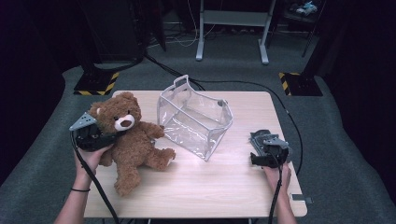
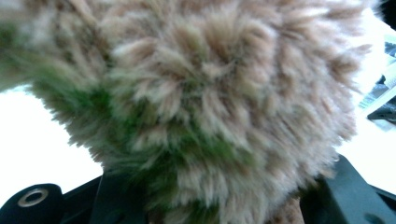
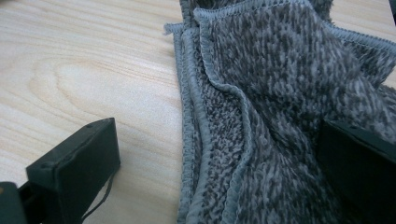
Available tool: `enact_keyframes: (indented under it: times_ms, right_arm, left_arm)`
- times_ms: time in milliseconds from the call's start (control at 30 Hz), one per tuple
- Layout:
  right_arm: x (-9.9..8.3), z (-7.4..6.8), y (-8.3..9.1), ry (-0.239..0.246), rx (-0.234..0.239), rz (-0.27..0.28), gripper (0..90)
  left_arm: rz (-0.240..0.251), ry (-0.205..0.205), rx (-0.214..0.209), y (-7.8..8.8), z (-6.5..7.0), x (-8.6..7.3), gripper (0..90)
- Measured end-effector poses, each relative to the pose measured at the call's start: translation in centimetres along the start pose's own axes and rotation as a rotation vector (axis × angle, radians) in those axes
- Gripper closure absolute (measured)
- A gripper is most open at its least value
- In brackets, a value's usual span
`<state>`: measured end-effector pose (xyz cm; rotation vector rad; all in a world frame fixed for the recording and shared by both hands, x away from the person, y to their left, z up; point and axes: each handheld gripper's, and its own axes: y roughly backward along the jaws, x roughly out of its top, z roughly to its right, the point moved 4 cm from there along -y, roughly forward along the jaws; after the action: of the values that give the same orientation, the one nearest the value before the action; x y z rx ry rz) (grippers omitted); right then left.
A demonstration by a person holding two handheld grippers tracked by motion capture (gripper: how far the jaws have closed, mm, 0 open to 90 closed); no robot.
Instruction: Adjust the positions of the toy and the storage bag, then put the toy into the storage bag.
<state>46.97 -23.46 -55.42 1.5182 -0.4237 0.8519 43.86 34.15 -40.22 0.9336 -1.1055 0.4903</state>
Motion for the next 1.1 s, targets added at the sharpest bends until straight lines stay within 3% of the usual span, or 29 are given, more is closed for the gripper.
enact_keyframes:
  times_ms: [1100]
  right_arm:
    - [0.0,0.1,0.0,0.003,0.0,0.001,0.0]
  left_arm:
    - [0.053,-0.065,0.062,2.9,-0.7,5.6,50.7]
